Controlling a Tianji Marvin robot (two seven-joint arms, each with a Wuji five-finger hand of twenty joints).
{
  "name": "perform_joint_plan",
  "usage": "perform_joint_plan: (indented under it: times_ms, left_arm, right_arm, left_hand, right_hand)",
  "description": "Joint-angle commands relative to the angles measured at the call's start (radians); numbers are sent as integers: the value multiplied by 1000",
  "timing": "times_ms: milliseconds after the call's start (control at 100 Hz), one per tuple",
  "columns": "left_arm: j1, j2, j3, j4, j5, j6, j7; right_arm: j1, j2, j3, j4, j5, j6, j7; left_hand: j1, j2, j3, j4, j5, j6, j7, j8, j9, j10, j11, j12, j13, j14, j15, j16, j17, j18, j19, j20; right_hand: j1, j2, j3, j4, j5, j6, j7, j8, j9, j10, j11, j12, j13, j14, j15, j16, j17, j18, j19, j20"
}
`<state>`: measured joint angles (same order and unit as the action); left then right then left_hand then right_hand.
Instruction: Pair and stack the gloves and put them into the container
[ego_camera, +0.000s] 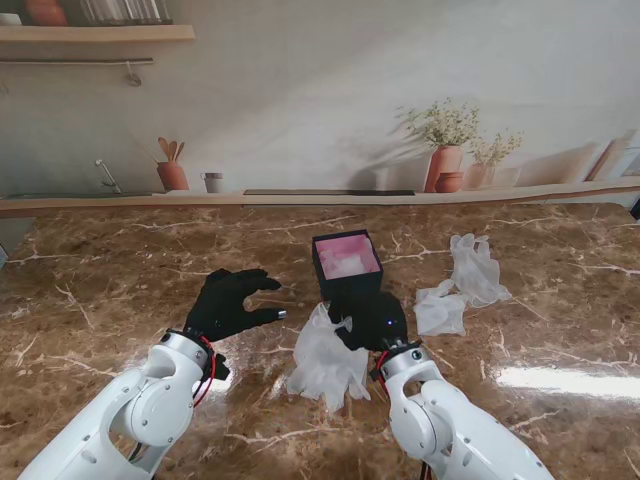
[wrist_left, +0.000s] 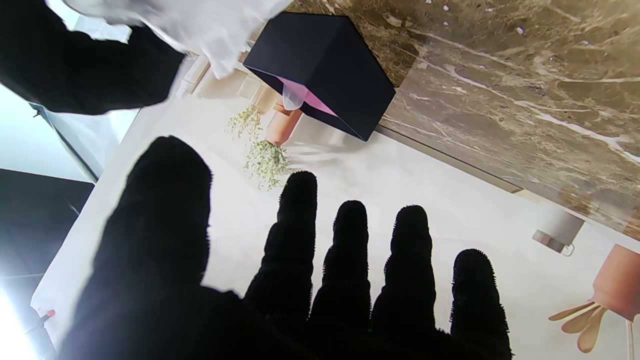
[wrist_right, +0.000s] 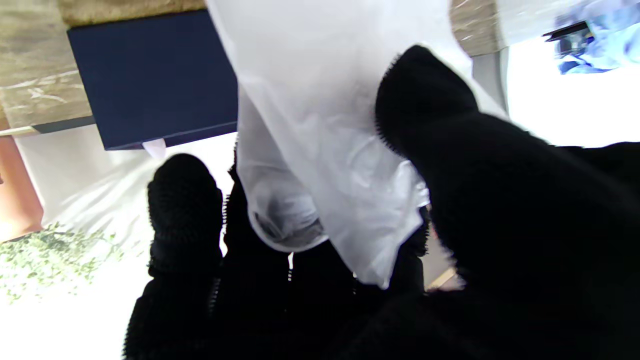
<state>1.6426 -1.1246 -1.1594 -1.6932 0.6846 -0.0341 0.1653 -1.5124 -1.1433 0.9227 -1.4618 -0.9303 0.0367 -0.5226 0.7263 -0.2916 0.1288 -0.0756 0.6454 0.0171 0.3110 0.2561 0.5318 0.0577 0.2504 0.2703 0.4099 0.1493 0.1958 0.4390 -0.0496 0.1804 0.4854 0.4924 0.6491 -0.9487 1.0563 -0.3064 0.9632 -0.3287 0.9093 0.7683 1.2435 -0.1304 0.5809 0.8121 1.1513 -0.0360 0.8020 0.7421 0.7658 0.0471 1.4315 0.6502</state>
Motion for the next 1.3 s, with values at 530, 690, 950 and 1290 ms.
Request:
perform_joint_plan:
  times_ms: [530,690,950,1290]
  left_arm:
    - [0,3,9,-6,2,1,-18]
    - [-1,3,9,-7,2,5,-21]
    - [1,4,4,-11,5,7,-25]
    - [10,4,-14,-21,11,-2,-16]
  right_arm:
    - [-94,43,-51,-13,-56,-102,90]
    - [-107,61,-29,-47,-39,-123,235]
    - [-215,77,108,-211,-17,-199,382]
    - [-212,72,193,-310,-92,-279,313]
  left_hand:
    - [34,46,-62,26,10,-28,-3,4,-5,-18,-23,-20,-43,-54,-34,-16,-26,5,-64,19]
    - [39,47,-68,27,9,-28,-4,4,-6,-16,-23,-21,-46,-54,-35,-17,-27,9,-71,22]
    - [41,51,-80,28,7,-32,-6,5,-9,-20,-26,-22,-47,-57,-38,-19,-27,12,-78,29]
    - [49,52,-94,30,9,-32,-6,6,-6,-20,-27,-22,-44,-56,-38,-20,-26,11,-81,39]
  right_hand:
    - [-2,-40,65,-15,-6,-28,9,12,9,-19,24,11,-22,-6,37,20,-5,-1,29,25]
    - [-186,112,-24,-1,-96,45,-44,-188,-71,9,-76,-78,-101,9,-97,-54,-85,6,-48,18]
    - [-382,372,-308,213,-88,151,-435,-145,-189,34,-205,-273,-198,28,-279,-138,-200,25,-219,25]
    - [-175,258,62,95,-171,92,-121,-408,-151,15,-197,-209,-154,-2,-287,-149,-189,39,-277,-7]
